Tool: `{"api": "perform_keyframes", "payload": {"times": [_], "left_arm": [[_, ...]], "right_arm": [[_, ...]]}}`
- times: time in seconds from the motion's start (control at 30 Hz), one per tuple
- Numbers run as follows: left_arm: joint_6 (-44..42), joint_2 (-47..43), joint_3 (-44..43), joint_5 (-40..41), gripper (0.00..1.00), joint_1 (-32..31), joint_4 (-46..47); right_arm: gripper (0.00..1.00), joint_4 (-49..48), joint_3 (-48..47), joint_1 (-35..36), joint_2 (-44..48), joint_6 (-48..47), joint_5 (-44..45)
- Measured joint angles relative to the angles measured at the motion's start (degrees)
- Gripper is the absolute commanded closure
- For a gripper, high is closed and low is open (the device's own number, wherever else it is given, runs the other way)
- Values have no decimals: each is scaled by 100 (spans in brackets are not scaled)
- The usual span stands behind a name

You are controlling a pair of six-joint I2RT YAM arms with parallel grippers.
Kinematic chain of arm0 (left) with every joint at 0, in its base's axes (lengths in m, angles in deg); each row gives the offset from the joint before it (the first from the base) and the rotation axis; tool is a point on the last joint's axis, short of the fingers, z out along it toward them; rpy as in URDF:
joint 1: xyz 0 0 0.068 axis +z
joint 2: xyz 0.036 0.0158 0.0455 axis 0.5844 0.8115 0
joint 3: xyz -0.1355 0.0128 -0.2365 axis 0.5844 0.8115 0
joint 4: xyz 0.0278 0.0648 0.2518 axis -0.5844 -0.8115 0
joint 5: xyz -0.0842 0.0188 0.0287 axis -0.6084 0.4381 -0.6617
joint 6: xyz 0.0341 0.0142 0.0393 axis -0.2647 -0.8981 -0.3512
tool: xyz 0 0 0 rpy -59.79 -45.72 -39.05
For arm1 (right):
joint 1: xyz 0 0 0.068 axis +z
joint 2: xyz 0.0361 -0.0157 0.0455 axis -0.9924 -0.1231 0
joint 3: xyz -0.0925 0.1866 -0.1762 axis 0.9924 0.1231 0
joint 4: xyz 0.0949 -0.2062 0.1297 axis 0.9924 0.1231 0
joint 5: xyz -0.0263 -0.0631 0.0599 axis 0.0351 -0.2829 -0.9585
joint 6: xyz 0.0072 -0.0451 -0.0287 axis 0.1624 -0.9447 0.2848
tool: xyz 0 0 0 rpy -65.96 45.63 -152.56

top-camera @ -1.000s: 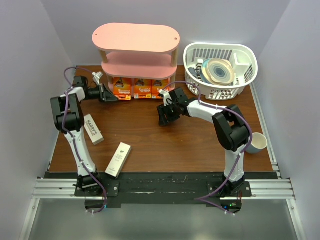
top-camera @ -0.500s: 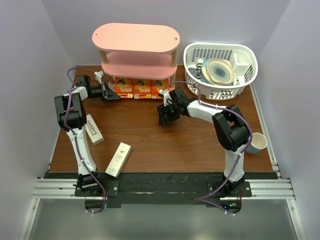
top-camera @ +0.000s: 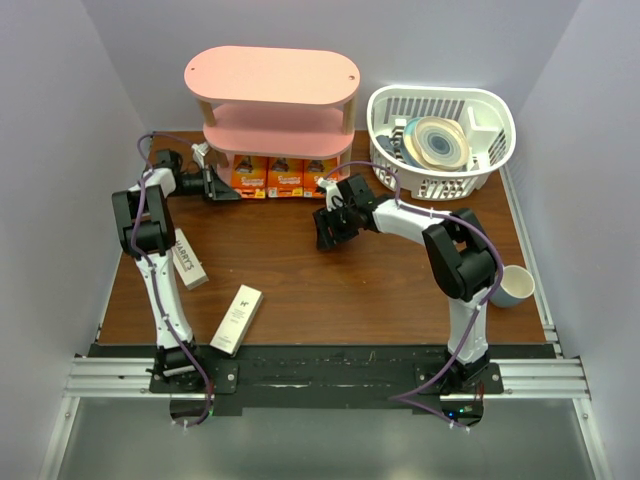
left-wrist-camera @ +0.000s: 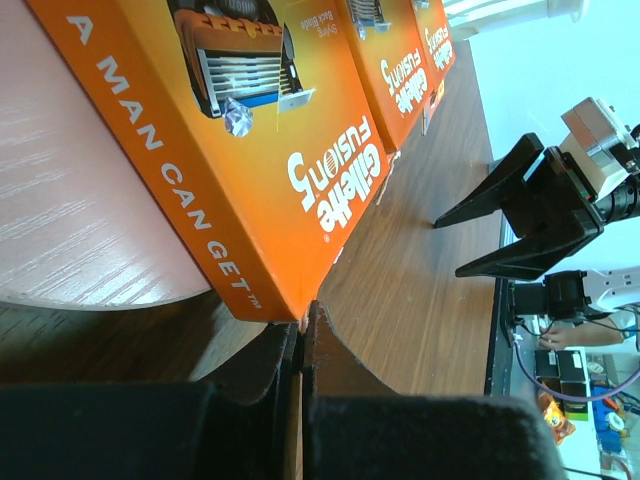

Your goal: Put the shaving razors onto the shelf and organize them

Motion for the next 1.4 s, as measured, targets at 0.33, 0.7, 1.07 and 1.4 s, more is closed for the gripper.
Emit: {"api": "perform_keyframes", "payload": {"times": [0.33,0.7,1.07,1.4], "left_arm": [[203,0,15,9,100,-7,140],[651,-4,223,-44,85,-44,669],[494,-592,1067,525,52,92,533],[-293,-2557,2315,1196,44,756,-151]], "right_arm": [[39,-2,0,0,0,0,0],[39,-7,0,0,0,0,0],[38,-15,0,0,0,-11,2],[27,31,-267,7,0,-662,-505]]}}
